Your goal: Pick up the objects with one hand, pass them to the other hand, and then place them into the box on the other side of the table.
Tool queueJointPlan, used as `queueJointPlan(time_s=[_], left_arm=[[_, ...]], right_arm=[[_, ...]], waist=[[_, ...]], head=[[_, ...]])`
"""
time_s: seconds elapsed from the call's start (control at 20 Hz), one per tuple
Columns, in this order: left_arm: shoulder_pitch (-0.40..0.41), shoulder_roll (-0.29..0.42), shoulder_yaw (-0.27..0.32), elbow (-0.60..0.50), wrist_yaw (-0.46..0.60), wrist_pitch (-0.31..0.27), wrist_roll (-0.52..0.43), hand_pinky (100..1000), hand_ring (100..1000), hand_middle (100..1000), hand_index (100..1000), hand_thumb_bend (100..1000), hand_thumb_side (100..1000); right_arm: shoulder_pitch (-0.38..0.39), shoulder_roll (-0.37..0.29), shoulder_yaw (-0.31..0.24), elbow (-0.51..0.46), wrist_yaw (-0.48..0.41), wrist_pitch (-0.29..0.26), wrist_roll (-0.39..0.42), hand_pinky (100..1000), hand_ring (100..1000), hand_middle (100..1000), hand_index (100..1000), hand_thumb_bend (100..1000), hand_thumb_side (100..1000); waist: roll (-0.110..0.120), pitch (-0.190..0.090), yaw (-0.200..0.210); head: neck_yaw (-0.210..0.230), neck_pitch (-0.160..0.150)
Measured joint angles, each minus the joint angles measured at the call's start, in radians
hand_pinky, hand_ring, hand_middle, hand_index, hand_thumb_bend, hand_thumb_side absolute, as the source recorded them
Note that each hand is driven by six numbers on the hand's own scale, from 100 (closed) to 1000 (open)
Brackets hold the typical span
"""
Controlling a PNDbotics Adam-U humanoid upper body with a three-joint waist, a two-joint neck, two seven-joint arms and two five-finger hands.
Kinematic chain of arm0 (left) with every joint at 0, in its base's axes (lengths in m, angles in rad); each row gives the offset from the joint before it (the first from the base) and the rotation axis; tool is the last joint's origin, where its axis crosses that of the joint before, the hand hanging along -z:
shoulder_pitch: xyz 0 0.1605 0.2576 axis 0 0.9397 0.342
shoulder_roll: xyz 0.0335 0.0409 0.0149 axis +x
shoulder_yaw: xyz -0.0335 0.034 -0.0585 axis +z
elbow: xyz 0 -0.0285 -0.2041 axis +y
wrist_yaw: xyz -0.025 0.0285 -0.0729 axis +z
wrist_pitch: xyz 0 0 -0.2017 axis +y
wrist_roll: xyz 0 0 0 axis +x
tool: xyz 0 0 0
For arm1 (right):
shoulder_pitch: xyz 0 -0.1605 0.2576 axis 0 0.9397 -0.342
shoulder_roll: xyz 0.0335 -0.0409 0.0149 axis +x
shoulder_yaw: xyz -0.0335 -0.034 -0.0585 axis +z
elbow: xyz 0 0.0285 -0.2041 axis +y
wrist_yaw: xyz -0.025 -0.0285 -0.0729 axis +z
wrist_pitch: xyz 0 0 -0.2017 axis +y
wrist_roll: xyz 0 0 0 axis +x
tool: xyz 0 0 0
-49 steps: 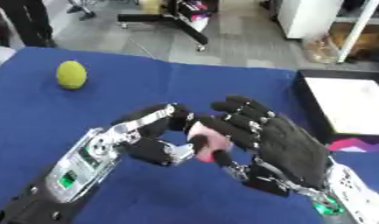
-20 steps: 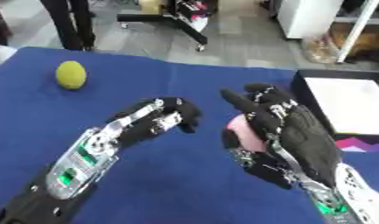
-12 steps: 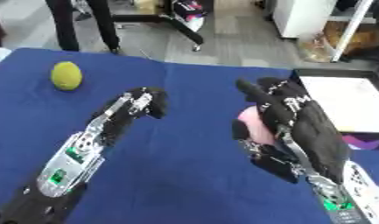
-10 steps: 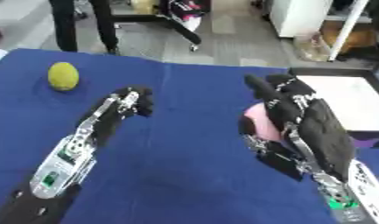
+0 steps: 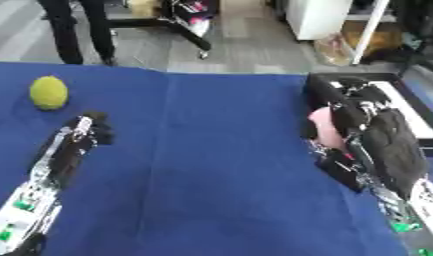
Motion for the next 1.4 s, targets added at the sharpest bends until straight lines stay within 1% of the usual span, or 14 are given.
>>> queueJointPlan(time_s=[0.15, 0.3, 0.4, 0.55, 0.6, 0.7, 0.85, 0.95, 1.05, 1.1, 1.25, 1.4], left_arm=[[0.035, 0.013, 0.025, -0.017, 0.002, -0.011, 0.018, 691, 614, 585, 747, 100, 713], [0.058, 0.017, 0.043, -0.04, 0.002, -0.018, 0.032, 692, 614, 585, 747, 100, 712], [0.06, 0.015, 0.045, -0.054, 0.002, -0.02, 0.035, 692, 614, 585, 747, 100, 712], [0.055, 0.009, 0.042, -0.076, 0.001, -0.019, 0.028, 692, 614, 585, 747, 100, 712], [0.05, 0.006, 0.037, -0.085, -0.003, -0.018, 0.022, 692, 614, 585, 747, 100, 712], [0.042, 0.005, 0.03, -0.101, -0.012, -0.016, 0.008, 692, 614, 584, 747, 100, 711], [0.038, 0.002, 0.023, -0.12, -0.024, -0.013, -0.009, 693, 613, 584, 747, 100, 710], [0.037, 0.001, 0.02, -0.132, -0.029, -0.011, -0.016, 693, 613, 584, 746, 100, 710], [0.037, -0.003, 0.018, -0.141, -0.031, -0.01, -0.021, 693, 613, 584, 746, 100, 709], [0.036, -0.003, 0.018, -0.146, -0.033, -0.01, -0.024, 693, 613, 584, 747, 100, 709], [0.036, -0.003, 0.018, -0.157, -0.035, -0.01, -0.029, 693, 614, 584, 747, 100, 708], [0.036, -0.003, 0.018, -0.165, -0.039, -0.01, -0.034, 693, 614, 584, 747, 100, 708]], right_arm=[[0.043, -0.033, -0.035, 0.0, 0.002, 0.032, 0.008, 778, 609, 183, 975, 100, 100], [0.06, -0.095, -0.098, 0.024, -0.026, 0.074, 0.035, 772, 603, 164, 972, 100, 100], [0.045, -0.145, -0.148, 0.065, -0.055, 0.106, 0.062, 768, 600, 155, 971, 100, 100], [0.003, -0.213, -0.217, 0.14, -0.104, 0.156, 0.109, 764, 597, 142, 966, 100, 100], [-0.011, -0.228, -0.23, 0.168, -0.122, 0.174, 0.12, 763, 597, 137, 964, 100, 100], [-0.04, -0.252, -0.239, 0.225, -0.157, 0.21, 0.13, 760, 596, 126, 961, 100, 100], [-0.074, -0.265, -0.226, 0.313, -0.212, 0.255, 0.12, 762, 602, 122, 961, 100, 100], [-0.096, -0.268, -0.203, 0.372, -0.249, 0.256, 0.115, 764, 606, 122, 962, 100, 100], [-0.114, -0.268, -0.181, 0.433, -0.285, 0.238, 0.113, 766, 622, 136, 969, 100, 100], [-0.124, -0.268, -0.17, 0.463, -0.304, 0.224, 0.114, 768, 632, 163, 974, 100, 100], [-0.147, -0.268, -0.147, 0.552, -0.351, 0.175, 0.118, 781, 678, 305, 993, 100, 100], [-0.162, -0.267, -0.133, 0.633, -0.375, 0.122, 0.119, 796, 747, 507, 1000, 100, 100]], waist=[[-0.002, 0.003, -0.012], [0.003, 0.007, -0.004], [0.007, 0.016, 0.015], [0.009, 0.032, 0.057], [0.007, 0.036, 0.072], [0.002, 0.044, 0.098], [-0.003, 0.052, 0.126], [-0.005, 0.056, 0.138], [-0.006, 0.057, 0.143], [-0.006, 0.057, 0.146], [-0.006, 0.059, 0.153], [-0.007, 0.059, 0.156]], head=[[-0.033, -0.018], [-0.057, -0.032], [-0.073, -0.045], [-0.098, -0.072], [-0.105, -0.08], [-0.117, -0.092], [-0.13, -0.103], [-0.137, -0.108], [-0.141, -0.109], [-0.143, -0.109], [-0.146, -0.109], [-0.147, -0.109]])
